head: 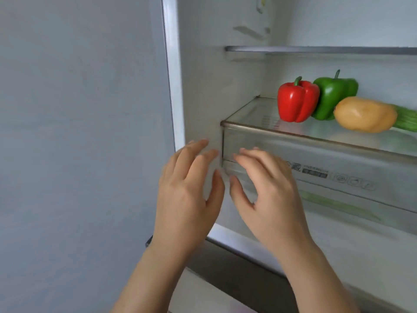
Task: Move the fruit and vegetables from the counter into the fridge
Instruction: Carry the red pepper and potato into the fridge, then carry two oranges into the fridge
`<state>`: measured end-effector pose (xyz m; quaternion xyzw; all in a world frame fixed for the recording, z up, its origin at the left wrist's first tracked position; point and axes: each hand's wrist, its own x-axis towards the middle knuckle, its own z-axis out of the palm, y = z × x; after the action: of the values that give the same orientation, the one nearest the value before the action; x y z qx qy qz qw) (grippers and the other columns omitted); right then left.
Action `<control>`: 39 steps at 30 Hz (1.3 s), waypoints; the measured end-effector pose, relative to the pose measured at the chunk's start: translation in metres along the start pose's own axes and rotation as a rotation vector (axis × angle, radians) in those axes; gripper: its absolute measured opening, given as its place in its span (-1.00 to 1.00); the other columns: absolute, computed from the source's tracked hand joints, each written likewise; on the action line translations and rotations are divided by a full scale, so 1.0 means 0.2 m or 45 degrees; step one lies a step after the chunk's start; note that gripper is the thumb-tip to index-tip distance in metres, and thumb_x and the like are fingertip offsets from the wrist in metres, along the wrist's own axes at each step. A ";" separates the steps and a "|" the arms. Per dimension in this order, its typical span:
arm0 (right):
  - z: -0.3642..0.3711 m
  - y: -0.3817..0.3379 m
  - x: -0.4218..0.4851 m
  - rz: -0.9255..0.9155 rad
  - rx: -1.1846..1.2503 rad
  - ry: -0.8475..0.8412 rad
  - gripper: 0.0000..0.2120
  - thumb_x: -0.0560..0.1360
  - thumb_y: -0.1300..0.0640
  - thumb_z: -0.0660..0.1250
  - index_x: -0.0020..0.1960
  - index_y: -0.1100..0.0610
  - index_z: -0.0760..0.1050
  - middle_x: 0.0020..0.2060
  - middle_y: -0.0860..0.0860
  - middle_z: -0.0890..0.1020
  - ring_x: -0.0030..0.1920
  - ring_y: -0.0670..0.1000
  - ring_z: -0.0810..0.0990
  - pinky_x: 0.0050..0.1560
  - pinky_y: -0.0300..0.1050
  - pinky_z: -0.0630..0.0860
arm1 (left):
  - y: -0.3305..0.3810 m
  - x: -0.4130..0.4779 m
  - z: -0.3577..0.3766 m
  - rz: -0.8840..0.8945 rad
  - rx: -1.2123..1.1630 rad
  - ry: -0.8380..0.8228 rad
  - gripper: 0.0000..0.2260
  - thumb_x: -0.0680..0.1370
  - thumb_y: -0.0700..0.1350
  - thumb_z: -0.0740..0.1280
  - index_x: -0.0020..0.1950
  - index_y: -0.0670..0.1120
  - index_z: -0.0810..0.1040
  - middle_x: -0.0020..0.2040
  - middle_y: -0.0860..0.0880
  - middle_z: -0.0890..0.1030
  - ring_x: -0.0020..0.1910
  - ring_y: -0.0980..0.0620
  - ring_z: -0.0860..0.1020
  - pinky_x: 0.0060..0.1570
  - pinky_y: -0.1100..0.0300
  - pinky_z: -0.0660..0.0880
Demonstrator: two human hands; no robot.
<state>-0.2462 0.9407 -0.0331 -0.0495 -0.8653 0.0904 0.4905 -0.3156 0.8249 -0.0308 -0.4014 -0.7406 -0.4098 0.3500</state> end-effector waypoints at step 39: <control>0.29 -3.53 -1.18 -1.045 1.431 -0.699 -0.61 0.41 0.01 0.14 0.08 0.19 0.56 0.05 0.14 0.61 0.11 0.20 0.55 0.10 0.30 0.45 | -0.15 -2.09 -3.12 -1.364 1.808 0.454 -0.67 0.46 -0.03 0.14 0.07 -0.14 0.57 0.14 -0.16 0.58 0.20 -0.23 0.49 0.17 -0.21 0.38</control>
<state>-0.1722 0.2030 -0.1153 0.5598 -0.7290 0.3378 0.2027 -0.0433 0.1311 -0.1333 0.3763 -0.8415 -0.0209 0.3871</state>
